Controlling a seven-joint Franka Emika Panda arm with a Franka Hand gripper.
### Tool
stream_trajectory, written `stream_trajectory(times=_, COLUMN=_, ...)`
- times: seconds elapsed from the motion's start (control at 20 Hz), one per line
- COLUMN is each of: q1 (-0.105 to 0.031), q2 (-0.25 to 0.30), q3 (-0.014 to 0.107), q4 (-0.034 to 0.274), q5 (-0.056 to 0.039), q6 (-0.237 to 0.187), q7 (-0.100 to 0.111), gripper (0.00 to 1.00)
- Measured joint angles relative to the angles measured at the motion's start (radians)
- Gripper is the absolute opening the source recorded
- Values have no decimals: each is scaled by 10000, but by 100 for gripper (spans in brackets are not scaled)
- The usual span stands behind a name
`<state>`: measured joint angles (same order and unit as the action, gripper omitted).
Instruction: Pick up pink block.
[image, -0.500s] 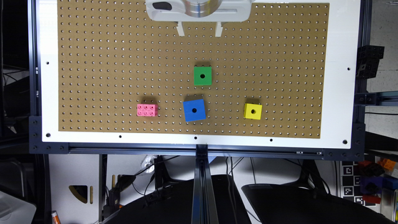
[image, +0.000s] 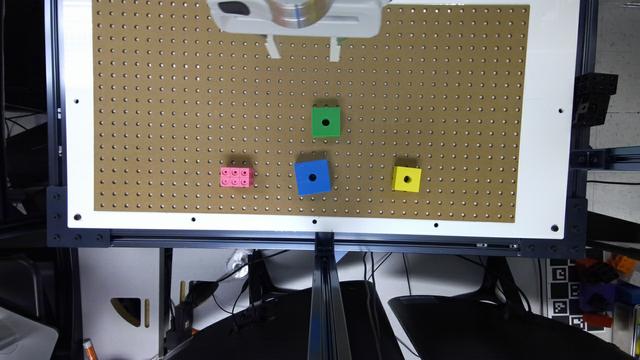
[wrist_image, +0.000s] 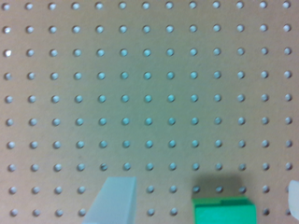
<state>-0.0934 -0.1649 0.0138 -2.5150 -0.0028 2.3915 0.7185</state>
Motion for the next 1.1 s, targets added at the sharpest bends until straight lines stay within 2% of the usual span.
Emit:
stream_trajectory(times=0.05, q1=-143, q2=253, q3=0, q4=289, q5=0, q6=0, q7=-135, gripper=100)
stream_trajectory(times=0.2, q1=-394, q2=1137, q3=0, q4=1195, q5=-2, q6=0, q7=-353, gripper=100)
stream_trajectory(times=0.3, q1=-490, q2=1840, q3=-1, q4=1883, q5=-7, q6=-1, q7=-424, gripper=100)
stream_trajectory(times=0.45, q1=-608, q2=2631, q3=-1, q4=2668, q5=-14, q6=-4, q7=-529, gripper=100)
stream_trajectory(times=0.6, q1=-719, q2=3005, q3=-2, q4=3110, q5=-35, q6=-19, q7=-597, gripper=100)
stream_trajectory(times=0.8, q1=-954, q2=3255, q3=-3, q4=3518, q5=-35, q6=-36, q7=-845, gripper=100)
stream_trajectory(times=0.9, q1=-1127, q2=3463, q3=-12, q4=3826, q5=-39, q6=-45, q7=-1020, gripper=100)
stream_trajectory(times=1.0, q1=-1360, q2=3781, q3=-14, q4=4225, q5=-39, q6=-68, q7=-1264, gripper=100)
stream_trajectory(times=1.1, q1=-1485, q2=4081, q3=-13, q4=4570, q5=-39, q6=-96, q7=-1384, gripper=100)
